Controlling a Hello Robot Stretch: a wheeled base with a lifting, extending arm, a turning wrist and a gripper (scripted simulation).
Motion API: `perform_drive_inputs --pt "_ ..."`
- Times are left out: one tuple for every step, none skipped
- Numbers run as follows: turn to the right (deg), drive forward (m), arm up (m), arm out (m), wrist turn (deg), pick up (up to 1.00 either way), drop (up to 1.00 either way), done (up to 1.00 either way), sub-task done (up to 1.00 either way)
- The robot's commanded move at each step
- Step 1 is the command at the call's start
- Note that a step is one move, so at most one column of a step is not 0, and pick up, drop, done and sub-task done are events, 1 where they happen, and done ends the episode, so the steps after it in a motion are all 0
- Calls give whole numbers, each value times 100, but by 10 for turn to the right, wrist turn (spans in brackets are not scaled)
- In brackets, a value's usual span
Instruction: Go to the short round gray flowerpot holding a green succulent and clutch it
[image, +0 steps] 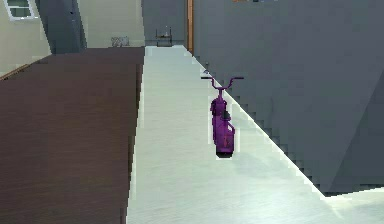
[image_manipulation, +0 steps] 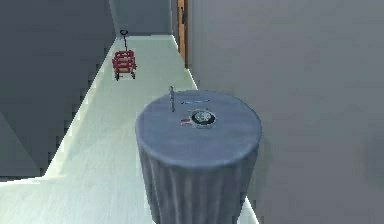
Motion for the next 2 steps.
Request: perform_drive_inputs --pt "0 0 50 0 0 0 0 0 0" --pt "0 0 38 0 0 0 0 0 0"
